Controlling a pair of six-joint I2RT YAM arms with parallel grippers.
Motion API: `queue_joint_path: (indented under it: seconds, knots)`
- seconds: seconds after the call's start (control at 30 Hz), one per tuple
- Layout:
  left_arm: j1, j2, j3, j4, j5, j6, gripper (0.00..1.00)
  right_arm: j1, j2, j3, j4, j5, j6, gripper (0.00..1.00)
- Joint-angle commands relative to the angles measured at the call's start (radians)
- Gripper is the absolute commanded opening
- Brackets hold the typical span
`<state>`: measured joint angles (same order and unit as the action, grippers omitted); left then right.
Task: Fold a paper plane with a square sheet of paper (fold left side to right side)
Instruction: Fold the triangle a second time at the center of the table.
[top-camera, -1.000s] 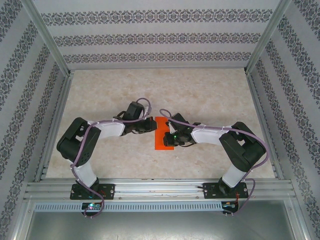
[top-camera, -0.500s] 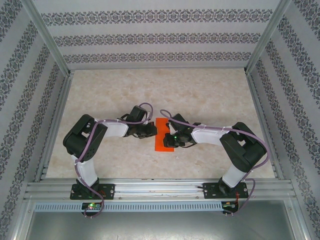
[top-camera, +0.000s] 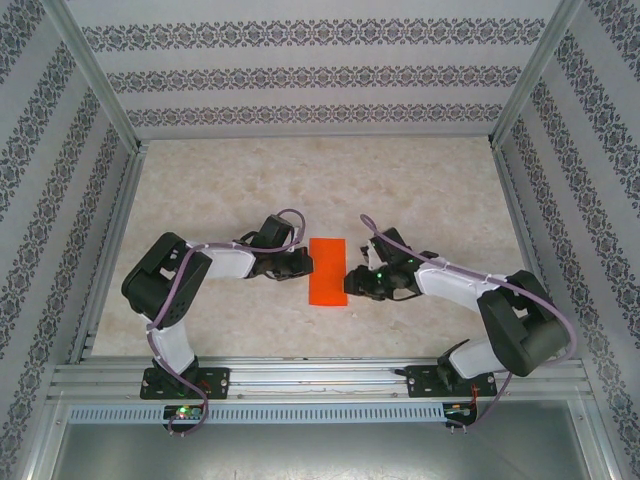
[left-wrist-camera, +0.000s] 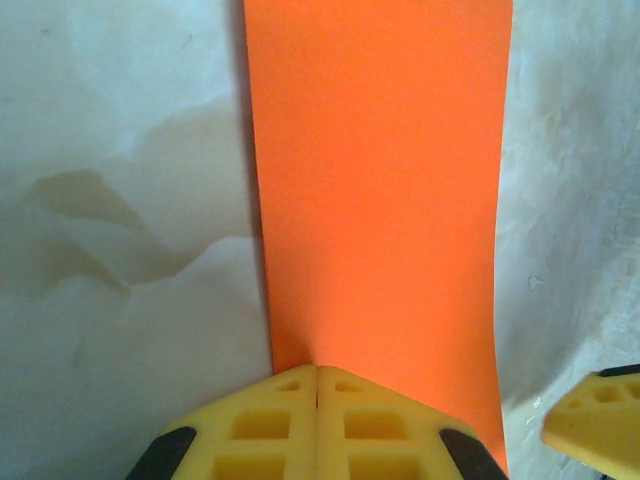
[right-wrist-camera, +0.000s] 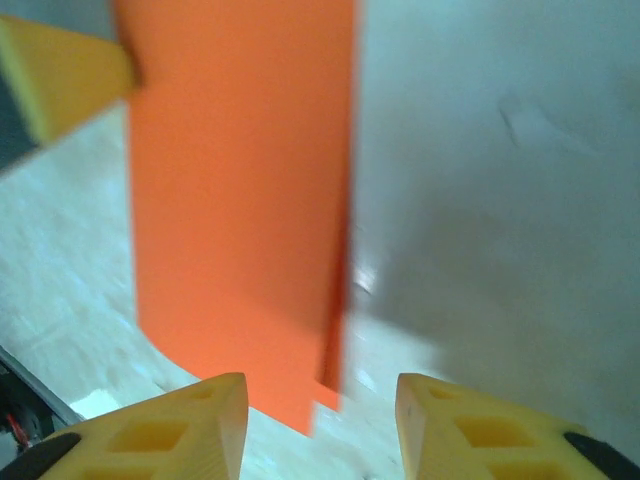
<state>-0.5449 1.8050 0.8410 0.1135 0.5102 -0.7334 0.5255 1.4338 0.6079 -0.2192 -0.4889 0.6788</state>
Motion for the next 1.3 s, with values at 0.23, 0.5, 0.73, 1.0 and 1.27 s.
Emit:
queue_joint_path:
  seconds: [0.23, 0.5, 0.73, 1.0, 1.27]
  knots:
    - [-0.026, -0.003, -0.047, -0.06, -0.053, -0.032, 0.0, -0.003, 0.036, -0.084, 0.223, -0.149, 0.132, 0.47]
    - [-0.027, -0.009, -0.056, -0.054, -0.052, -0.039, 0.0, 0.003, 0.085, -0.079, 0.31, -0.162, 0.163, 0.43]
    - [-0.029, -0.015, -0.063, -0.049, -0.051, -0.04, 0.0, -0.018, 0.114, -0.062, 0.366, -0.171, 0.168, 0.37]
    - [-0.029, -0.022, -0.068, -0.044, -0.051, -0.039, 0.0, -0.055, 0.173, -0.018, 0.408, -0.206, 0.146, 0.34]
    - [-0.029, -0.028, -0.073, -0.04, -0.05, -0.038, 0.0, -0.1, 0.233, 0.04, 0.412, -0.23, 0.105, 0.31]
